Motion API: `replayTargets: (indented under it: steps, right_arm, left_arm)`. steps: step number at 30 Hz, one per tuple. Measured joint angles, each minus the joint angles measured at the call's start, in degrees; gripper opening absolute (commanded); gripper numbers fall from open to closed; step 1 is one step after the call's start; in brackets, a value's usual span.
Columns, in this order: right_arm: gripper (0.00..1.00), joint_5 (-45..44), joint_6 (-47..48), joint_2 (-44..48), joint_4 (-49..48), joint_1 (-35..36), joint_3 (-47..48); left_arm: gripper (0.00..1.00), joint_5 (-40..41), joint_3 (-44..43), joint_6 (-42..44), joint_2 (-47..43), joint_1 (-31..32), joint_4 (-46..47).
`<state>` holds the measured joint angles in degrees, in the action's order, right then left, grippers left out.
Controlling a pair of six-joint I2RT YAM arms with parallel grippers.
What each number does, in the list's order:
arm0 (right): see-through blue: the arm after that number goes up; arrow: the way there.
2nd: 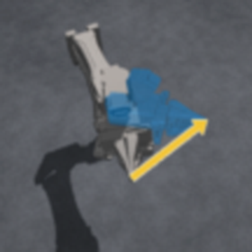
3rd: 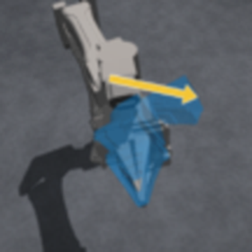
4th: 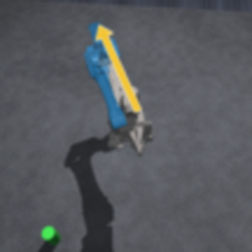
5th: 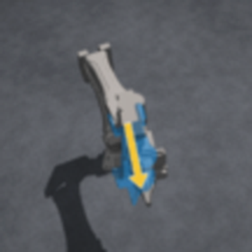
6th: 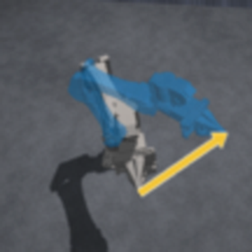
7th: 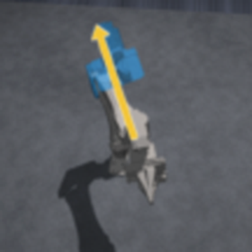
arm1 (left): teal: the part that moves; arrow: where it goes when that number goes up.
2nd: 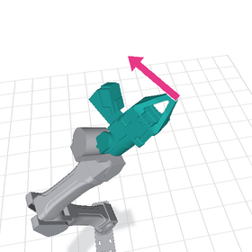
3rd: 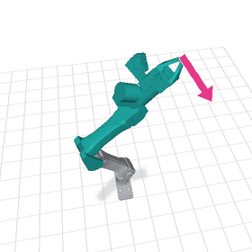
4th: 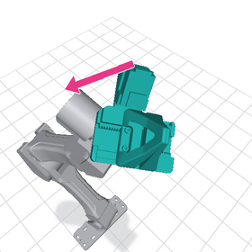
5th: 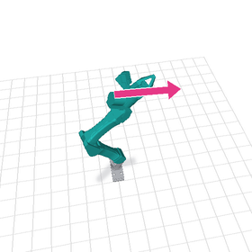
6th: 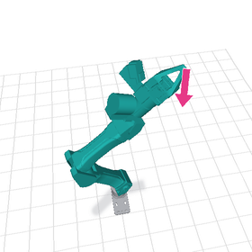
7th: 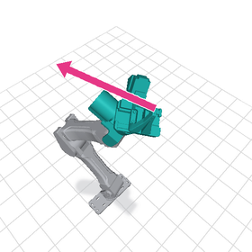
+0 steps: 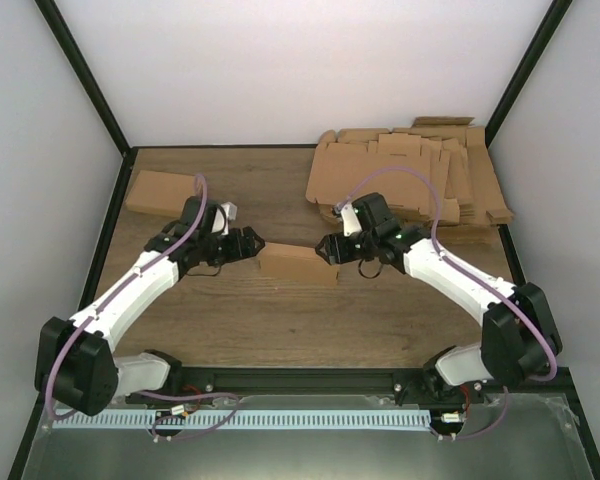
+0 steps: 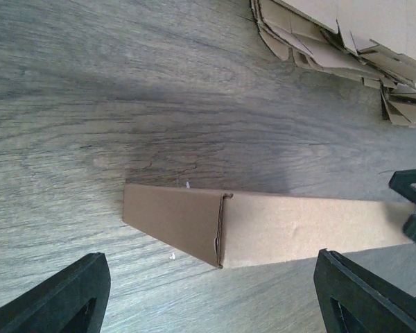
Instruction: Fold the paper box
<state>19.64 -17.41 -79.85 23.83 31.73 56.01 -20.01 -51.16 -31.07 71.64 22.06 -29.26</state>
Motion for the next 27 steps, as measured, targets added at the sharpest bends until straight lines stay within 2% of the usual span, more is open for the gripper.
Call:
replayTargets:
  steps: [4,9,15,17,21,27]
  right_arm:
    - [0.57,-3.3,0.4,0.2,-0.2,2.8,-2.2]
    - [0.56,-6.7,-0.7,5.1,-1.3,9.1,-6.8]
    - [0.57,-10.8,-2.7,11.0,3.3,14.9,-13.0]
    - [0.60,-11.4,-3.3,12.1,4.4,15.7,-13.6]
    - [0.74,-10.8,-4.7,11.8,4.7,16.4,-13.6]
    - [0.77,-10.2,-8.9,11.7,2.9,16.0,-14.4]
  left_arm:
    - [0.83,0.2,0.1,0.0,-0.5,0.0,0.0]
    - [0.84,3.1,-0.3,0.3,-4.2,0.0,-2.4]
    - [0.85,6.3,-2.2,1.5,-9.2,0.0,-6.2]
    - [0.85,6.5,-2.2,1.6,-9.9,0.0,-7.0]
    - [0.84,5.8,-0.3,1.6,-10.1,0.0,-6.9]
    - [0.80,0.8,9.7,0.7,-9.6,0.0,-2.6]
